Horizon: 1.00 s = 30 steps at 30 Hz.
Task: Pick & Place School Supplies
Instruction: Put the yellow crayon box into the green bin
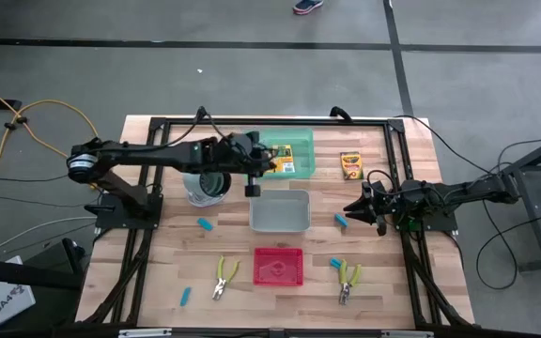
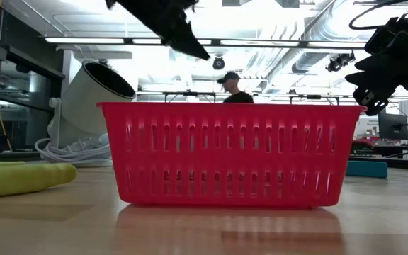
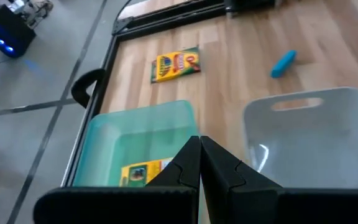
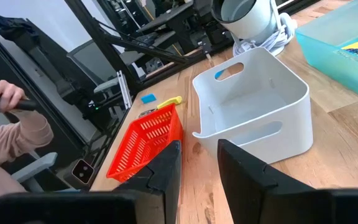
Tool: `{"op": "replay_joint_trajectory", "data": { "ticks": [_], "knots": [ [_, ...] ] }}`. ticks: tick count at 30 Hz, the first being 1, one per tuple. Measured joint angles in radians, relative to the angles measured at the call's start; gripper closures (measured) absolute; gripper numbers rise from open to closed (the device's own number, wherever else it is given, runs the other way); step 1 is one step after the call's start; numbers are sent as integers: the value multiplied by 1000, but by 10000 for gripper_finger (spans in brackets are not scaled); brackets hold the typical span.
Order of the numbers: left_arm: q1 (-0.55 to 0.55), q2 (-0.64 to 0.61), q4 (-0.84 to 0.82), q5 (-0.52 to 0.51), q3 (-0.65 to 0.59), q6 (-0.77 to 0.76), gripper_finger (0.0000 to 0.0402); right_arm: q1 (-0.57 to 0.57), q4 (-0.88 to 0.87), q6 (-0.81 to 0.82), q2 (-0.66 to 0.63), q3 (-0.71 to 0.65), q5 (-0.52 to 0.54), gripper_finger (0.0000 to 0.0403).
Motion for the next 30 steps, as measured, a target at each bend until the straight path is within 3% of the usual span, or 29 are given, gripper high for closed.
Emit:
{"op": "replay_joint_trajectory", "data": {
  "ticks": [6,15,24,30],
  "knots": [
    [-133,-59,-65,-130,0,-15,401,0,2,0,0,0,0,306],
    [-236,-142,-199,-222,-33,-210,401,0,3,0,0,0,-1,306],
    [-364,-371,-168,-390,-249,-329,401,0,5,0,0,0,-1,306],
    [-431,-565,-71,-429,-426,-324,401,0,4,0,0,0,-1,306]
  ]
}}
